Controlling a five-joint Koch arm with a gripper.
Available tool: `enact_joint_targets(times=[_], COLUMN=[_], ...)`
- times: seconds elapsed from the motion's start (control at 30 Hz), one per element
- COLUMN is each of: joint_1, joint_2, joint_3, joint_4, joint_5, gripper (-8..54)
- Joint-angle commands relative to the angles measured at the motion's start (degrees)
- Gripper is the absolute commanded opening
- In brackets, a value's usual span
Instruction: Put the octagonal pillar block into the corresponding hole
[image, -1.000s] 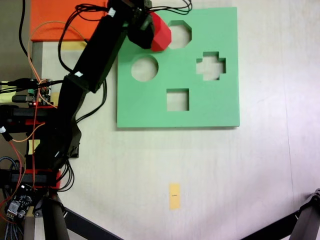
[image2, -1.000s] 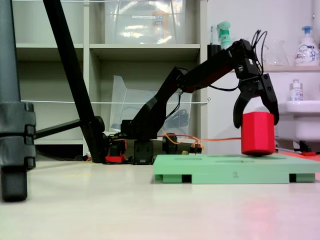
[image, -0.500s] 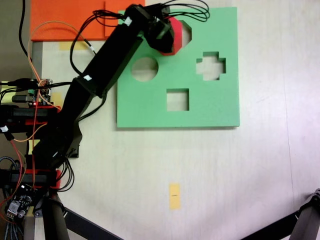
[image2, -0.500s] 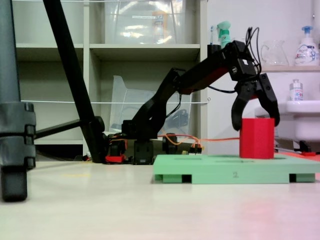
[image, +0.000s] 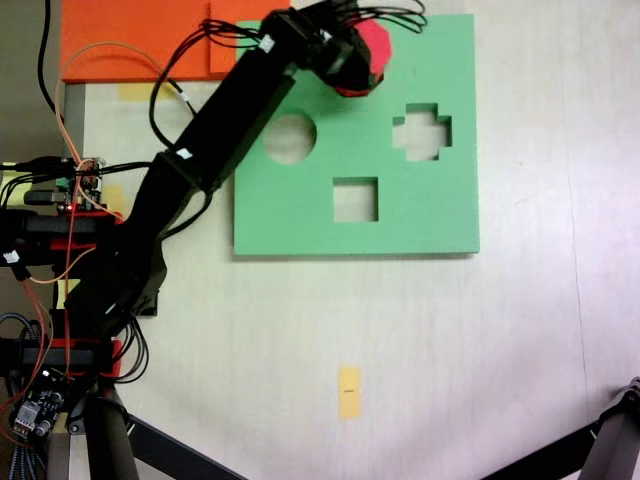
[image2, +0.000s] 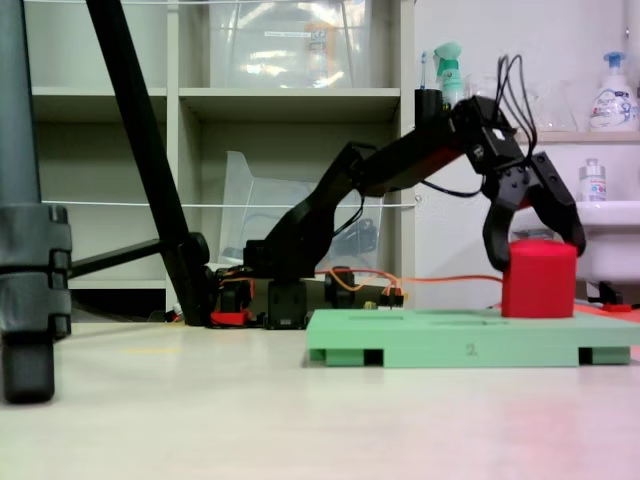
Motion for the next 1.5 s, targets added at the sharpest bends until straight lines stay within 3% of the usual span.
enact_joint_targets(times=[0.0, 0.37, 0.57, 0.87, 1.03, 1.1, 1.27, 1.47], joint_1=[-1.05, -1.14, -2.20, -2.64, -3.08, -3.16, -2.72, 6.15], joint_2=[0.53, 2.81, 3.34, 3.08, 5.63, 9.05, 19.95, 33.05], joint_3=[0.44, 0.35, 0.35, 0.44, 0.44, 0.44, 0.53, 1.76], joint_4=[1.49, 1.67, 5.10, 6.06, 9.14, 10.55, 12.92, 20.04], joint_5=[0.44, 1.58, 13.62, 14.15, 12.22, 8.44, -1.58, -38.85], gripper=[22.1, 27.2, 30.7, 30.8, 41.2, 46.8, 46.9, 46.8])
